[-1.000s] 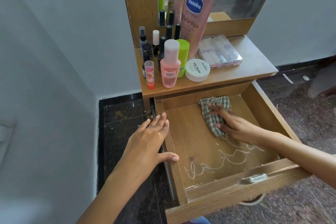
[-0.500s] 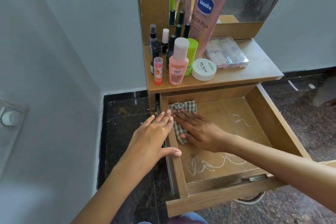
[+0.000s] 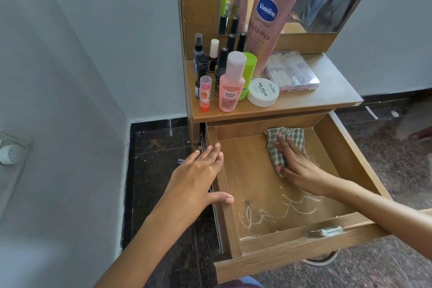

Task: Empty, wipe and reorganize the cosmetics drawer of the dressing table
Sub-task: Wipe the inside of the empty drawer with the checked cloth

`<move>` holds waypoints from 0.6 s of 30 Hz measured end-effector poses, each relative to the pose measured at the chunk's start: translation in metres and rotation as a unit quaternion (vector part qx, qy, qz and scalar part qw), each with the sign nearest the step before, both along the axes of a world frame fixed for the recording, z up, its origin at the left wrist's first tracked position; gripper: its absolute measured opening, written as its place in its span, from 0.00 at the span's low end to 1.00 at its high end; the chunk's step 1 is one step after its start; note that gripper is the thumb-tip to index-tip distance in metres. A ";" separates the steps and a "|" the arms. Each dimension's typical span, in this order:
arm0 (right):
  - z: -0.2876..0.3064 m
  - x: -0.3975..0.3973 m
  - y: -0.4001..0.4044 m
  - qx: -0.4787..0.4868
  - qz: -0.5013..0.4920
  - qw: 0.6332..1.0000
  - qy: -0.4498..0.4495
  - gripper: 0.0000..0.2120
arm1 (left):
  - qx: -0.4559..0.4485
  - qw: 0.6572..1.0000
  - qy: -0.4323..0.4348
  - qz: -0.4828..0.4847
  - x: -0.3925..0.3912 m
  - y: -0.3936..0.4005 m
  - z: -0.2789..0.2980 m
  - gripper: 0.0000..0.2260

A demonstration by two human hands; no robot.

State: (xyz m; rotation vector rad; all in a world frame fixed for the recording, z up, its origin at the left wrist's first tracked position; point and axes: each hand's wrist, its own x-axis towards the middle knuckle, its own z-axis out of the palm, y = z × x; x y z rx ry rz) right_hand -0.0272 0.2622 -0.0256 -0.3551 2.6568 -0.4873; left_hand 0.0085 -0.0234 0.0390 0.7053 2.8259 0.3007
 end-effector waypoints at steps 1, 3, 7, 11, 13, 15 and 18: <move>0.000 0.002 -0.008 -0.017 -0.012 1.000 -0.014 0.36 | -0.001 1.000 -0.001 -0.001 0.000 0.000 0.001 0.43; 0.000 0.004 -0.022 -0.018 0.002 1.000 -0.017 0.38 | -0.003 1.000 0.000 -0.002 0.000 0.000 0.001 0.43; -0.005 0.005 -0.042 0.024 0.110 0.993 0.021 0.37 | 0.001 1.000 -0.003 0.002 0.000 0.001 0.003 0.43; 0.002 -0.002 -0.023 0.027 0.128 0.991 0.030 0.35 | 0.004 1.000 -0.009 0.008 0.000 0.002 0.005 0.43; 0.004 -0.005 0.000 0.045 0.096 0.994 0.025 0.37 | 0.004 1.000 -0.013 0.010 0.000 0.002 0.006 0.42; 0.002 -0.006 0.019 0.071 0.057 0.996 0.020 0.42 | -0.001 1.000 -0.018 0.010 -0.001 0.003 0.007 0.42; -0.002 -0.005 0.019 0.126 0.003 0.992 -0.002 0.39 | -0.006 1.000 -0.017 0.010 -0.001 0.003 0.007 0.42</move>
